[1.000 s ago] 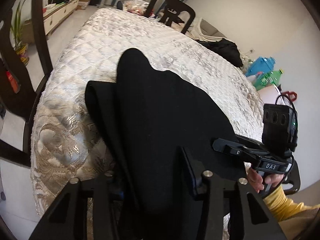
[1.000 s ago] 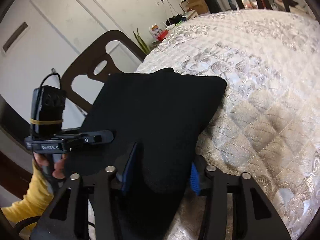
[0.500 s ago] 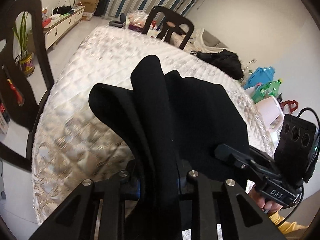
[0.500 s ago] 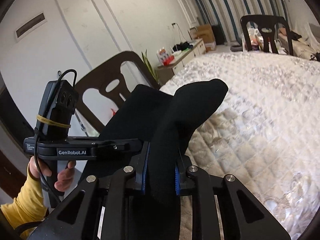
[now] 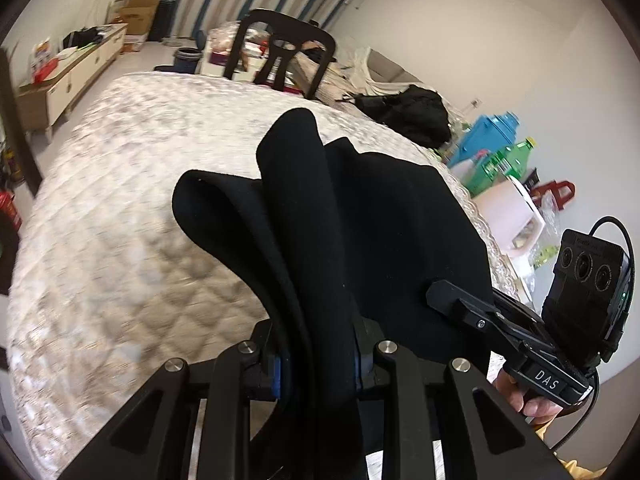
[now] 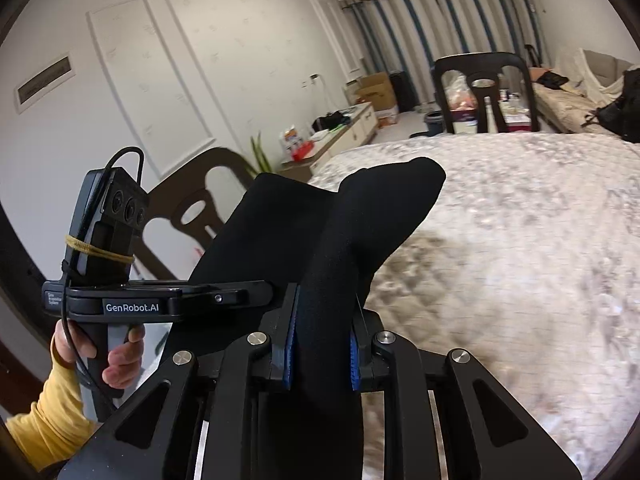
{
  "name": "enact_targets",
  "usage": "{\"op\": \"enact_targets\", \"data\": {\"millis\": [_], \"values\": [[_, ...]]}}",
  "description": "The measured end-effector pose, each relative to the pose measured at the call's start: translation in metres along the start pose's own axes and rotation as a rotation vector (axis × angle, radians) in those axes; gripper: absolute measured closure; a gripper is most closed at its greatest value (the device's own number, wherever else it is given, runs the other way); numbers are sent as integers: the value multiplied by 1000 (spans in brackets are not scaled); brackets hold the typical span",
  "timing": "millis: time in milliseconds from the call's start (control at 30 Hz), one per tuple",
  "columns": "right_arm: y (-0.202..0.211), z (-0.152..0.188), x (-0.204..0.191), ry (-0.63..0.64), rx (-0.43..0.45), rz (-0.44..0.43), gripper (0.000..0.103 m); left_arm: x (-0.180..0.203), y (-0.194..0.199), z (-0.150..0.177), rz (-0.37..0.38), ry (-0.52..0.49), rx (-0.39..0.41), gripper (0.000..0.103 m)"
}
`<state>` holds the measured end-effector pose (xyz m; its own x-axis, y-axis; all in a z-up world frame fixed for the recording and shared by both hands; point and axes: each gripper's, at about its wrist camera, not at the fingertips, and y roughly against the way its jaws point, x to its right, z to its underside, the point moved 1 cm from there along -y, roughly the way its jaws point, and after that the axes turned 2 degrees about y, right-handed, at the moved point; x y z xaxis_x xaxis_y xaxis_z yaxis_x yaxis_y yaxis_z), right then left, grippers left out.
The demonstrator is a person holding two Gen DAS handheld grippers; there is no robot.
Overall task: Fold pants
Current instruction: 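Lift the folded black pants with both grippers and carry them across the bedspread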
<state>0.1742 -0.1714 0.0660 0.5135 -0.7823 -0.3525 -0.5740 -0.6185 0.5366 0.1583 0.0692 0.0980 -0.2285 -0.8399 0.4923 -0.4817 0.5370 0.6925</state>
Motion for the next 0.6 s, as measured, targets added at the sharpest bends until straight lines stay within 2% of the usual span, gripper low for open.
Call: {"op": "enact_targets", "data": {"millis": [400, 600], "values": [[29, -4, 56, -45, -7, 103, 83, 60, -64, -16, 73, -41, -72, 77], [27, -7, 86, -63, -32, 150, 83, 76, -98, -19, 80, -48, -105, 77]]}}
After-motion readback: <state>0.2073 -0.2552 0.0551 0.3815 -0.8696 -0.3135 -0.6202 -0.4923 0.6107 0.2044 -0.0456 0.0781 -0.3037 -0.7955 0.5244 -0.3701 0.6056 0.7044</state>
